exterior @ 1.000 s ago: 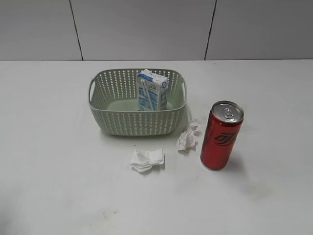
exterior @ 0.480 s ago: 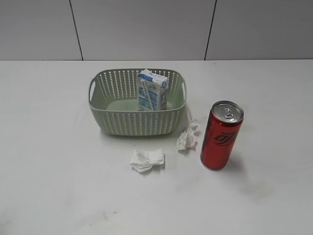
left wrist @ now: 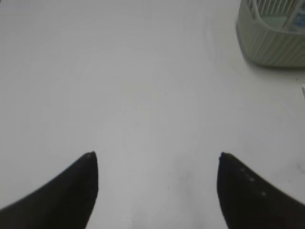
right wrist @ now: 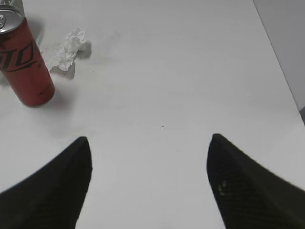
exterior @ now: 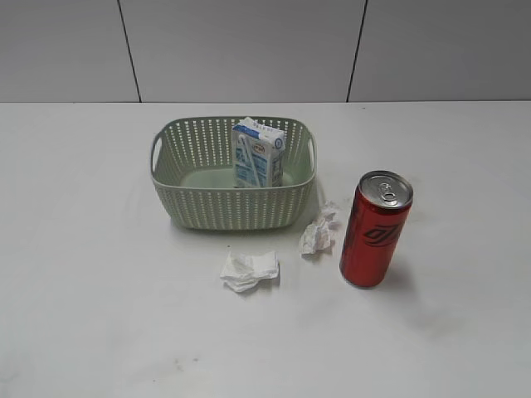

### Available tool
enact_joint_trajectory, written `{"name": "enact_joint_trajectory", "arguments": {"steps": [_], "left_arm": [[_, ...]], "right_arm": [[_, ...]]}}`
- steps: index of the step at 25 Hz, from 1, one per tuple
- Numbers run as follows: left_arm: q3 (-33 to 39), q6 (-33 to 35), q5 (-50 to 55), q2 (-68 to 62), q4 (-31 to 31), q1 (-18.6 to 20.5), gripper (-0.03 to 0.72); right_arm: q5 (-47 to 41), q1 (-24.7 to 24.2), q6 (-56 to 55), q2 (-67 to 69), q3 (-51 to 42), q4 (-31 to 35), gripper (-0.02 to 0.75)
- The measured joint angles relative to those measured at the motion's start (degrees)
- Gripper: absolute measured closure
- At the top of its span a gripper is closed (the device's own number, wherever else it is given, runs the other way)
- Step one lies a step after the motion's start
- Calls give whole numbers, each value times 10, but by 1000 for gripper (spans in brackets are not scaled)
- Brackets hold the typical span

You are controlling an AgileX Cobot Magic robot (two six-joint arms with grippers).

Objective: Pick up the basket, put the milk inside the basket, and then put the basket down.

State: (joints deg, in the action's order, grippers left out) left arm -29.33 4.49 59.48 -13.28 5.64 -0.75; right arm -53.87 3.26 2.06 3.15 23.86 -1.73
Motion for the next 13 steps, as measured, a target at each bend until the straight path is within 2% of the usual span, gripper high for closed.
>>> {"name": "enact_joint_trajectory", "arguments": {"steps": [13], "left_arm": [[1, 0, 1, 120, 0, 0, 99]], "right_arm": [[0, 0, 0, 0, 0, 0, 150]]}}
